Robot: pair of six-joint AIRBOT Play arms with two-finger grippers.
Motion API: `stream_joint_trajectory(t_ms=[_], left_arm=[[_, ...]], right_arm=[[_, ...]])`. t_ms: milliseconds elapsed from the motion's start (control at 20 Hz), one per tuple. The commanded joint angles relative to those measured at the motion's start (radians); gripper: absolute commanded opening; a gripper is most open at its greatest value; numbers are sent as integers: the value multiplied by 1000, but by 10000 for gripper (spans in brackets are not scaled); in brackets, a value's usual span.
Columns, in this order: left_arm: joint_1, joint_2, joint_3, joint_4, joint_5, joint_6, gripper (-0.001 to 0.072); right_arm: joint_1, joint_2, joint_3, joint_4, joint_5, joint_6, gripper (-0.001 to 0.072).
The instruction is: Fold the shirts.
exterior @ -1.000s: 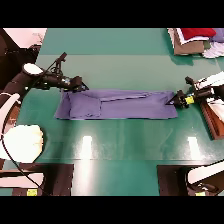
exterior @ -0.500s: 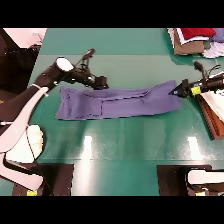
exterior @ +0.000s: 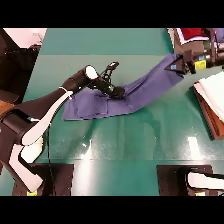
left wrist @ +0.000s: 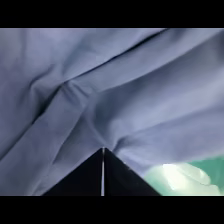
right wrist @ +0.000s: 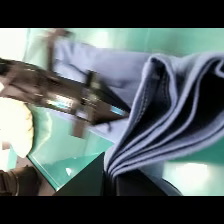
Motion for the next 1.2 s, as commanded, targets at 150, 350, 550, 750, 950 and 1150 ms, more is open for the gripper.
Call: stream_joint_trajectory(t_ms=[150,350,550,750,950,1150], left_arm=[[-22,-42,5,29,19,-16,22],[-23,-43,5,26,47,-15,22],[12,-19,5,40,6,-15,22],[129,119,5,171,-6,-15,22],[309,303,5,305,-74,-7,23],[483,463,5,368,-102,-7,23]], right_arm=[[163,-105,238,5,5,46,15],[247,-151,290,5,3,45,15],[314,-190,335,6,-20,42,15],[375,-195,335,5,-105,23,15],[467,-212,335,14,-234,-26,16],[611,-297,335,14,-392,-91,26]])
